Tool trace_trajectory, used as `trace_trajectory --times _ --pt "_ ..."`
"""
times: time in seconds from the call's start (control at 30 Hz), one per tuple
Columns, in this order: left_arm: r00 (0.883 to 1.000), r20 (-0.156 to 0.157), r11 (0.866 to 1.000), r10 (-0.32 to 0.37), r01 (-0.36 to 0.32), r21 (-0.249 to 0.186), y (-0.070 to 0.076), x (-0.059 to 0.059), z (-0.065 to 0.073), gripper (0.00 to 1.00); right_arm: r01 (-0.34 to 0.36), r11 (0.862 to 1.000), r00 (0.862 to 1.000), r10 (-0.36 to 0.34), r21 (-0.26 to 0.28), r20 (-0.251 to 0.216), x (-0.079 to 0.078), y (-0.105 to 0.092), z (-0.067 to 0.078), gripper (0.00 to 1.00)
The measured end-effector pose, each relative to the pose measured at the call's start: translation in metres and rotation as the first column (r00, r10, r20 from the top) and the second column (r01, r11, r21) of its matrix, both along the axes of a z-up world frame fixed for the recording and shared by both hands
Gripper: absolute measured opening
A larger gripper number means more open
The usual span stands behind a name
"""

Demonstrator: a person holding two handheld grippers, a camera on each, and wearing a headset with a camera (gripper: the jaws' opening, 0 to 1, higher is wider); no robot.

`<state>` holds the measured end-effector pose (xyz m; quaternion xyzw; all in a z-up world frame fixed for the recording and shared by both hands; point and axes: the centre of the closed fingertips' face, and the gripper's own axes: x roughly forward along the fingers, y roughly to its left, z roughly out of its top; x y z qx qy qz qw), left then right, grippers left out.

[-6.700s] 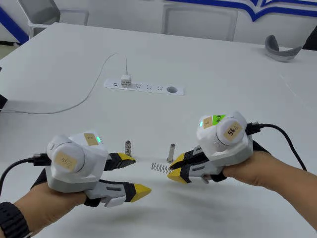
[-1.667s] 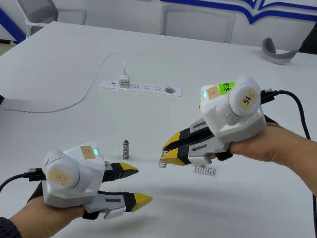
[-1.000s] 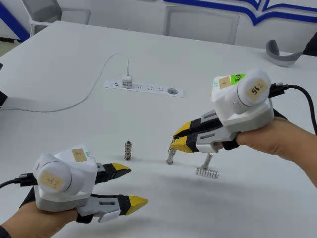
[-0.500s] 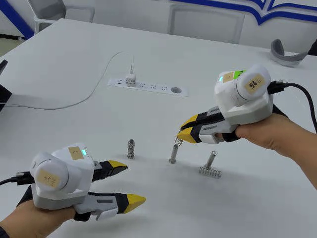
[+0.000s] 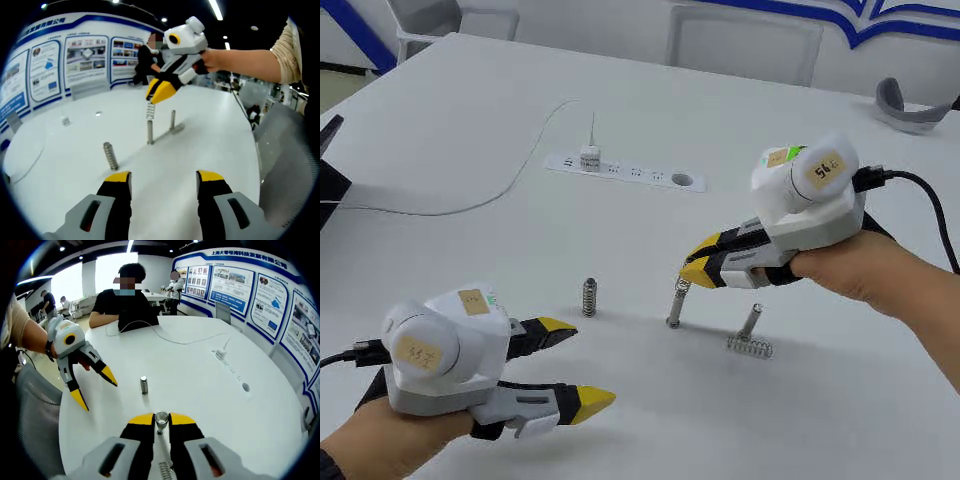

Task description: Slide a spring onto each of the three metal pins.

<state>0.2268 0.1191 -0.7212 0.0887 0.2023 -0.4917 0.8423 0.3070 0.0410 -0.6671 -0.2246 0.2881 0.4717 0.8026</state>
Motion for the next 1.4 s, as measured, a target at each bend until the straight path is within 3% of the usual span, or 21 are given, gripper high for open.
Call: trace_trajectory --times 0.5,0.87,1.4 --pt "1.000 -0.002 1.000 0.006 -0.006 -0.001 0.001 0.001 0.000 0.53 0.014 1.000 1.000 -0.014 0.002 -0.026 0.003 -0.001 -0.010 0.12" --pt "1.000 -0.006 1.000 0.007 -0.007 0.002 0.002 0.002 -0.002 0.53 0.024 1.000 0.998 -0.024 -0.003 -0.057 0.007 -0.002 -0.026 0.12" --pt "1.000 -0.009 1.000 0.008 -0.008 0.008 0.003 0.001 -0.003 0.52 0.051 0.998 0.996 -0.052 -0.021 -0.066 0.008 0.000 -0.046 0.12"
